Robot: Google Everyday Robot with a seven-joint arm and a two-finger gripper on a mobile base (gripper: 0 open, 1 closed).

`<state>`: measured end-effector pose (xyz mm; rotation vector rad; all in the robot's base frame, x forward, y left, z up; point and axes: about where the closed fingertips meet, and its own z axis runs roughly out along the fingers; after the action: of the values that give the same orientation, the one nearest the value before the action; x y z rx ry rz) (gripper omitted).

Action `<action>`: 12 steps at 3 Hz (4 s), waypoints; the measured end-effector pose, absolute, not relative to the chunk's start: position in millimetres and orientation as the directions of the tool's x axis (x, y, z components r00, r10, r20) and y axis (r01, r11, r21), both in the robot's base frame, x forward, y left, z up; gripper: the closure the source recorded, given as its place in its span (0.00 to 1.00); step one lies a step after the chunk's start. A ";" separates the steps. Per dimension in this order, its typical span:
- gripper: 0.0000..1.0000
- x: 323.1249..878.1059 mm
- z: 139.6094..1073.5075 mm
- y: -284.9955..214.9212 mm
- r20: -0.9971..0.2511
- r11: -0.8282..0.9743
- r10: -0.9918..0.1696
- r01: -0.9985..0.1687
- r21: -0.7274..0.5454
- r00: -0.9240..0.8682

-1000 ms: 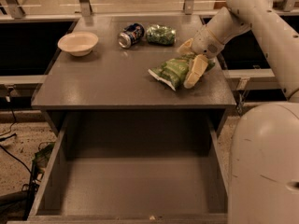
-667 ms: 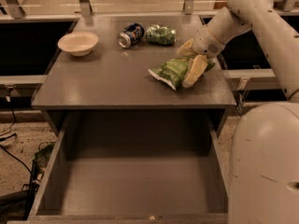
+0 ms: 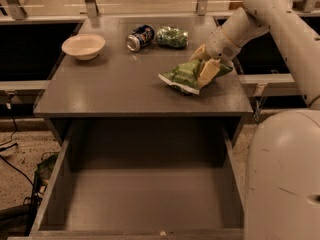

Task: Place green jalapeno chip bag into top drawer

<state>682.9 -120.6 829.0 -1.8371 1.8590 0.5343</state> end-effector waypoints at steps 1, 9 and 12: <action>0.85 682.9 829.0 -120.6 -0.579 0.028 -0.815 -0.998 -0.051 0.006; 1.00 556.6 916.5 -86.2 -0.662 -0.144 -0.685 -0.947 -0.286 0.304; 1.00 480.7 880.7 -52.8 -0.660 -0.284 -0.641 -0.920 -0.270 0.391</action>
Offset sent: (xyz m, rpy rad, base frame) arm 0.0000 0.0000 0.0000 0.0000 0.0000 0.0000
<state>480.7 -52.8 880.7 -2.0271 1.3320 0.5748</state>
